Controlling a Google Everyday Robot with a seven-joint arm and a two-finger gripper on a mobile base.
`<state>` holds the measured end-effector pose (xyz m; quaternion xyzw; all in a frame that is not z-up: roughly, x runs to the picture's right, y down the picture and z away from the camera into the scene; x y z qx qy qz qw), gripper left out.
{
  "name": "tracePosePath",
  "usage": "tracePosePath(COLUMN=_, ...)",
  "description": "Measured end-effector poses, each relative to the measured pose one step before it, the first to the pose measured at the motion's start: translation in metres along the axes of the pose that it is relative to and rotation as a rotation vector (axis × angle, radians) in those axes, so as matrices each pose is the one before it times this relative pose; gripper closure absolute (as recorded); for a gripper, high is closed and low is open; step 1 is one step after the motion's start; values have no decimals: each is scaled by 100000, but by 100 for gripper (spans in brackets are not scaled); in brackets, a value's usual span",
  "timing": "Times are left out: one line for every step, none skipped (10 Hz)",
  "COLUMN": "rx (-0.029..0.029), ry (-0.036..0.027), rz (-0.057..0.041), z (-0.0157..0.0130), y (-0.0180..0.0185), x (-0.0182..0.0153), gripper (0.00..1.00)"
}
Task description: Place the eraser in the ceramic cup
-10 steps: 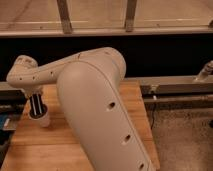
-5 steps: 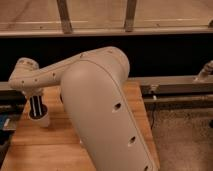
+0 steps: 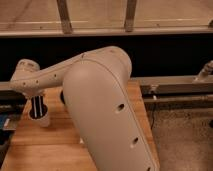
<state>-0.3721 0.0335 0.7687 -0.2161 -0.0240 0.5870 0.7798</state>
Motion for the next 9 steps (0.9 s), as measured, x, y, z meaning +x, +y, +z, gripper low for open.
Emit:
tracePosePath(rx=-35, ry=-112, rz=-49, z=-23, y=9, x=-30, gripper=20)
tracePosePath(rx=-6, ry=-64, rz=-70, z=-9, y=8, x=-18, gripper=20)
tracePosePath(rx=-40, ry=-199, rz=-91, z=-77, y=38, x=-72, gripper=20)
tracePosePath(rx=10, ry=-348, rz=-193, z=-109, y=1, x=-100, gripper=20)
tracePosePath(rx=13, ry=-504, rz=12, z=-104, y=-11, x=-90, gripper=20)
tracePosePath(rx=37, ry=-443, rz=228, z=-115, y=-61, x=-99, gripper=20)
tracePosePath(rx=67, ry=41, rz=74, z=31, y=-54, x=20, gripper=20)
tracePosePath(rx=-1, ry=-23, rz=43, z=-12, y=-8, x=-11, gripper=20)
tracePosePath(rx=-47, ry=-5, rz=-71, z=-6, y=65, x=2, gripper=20)
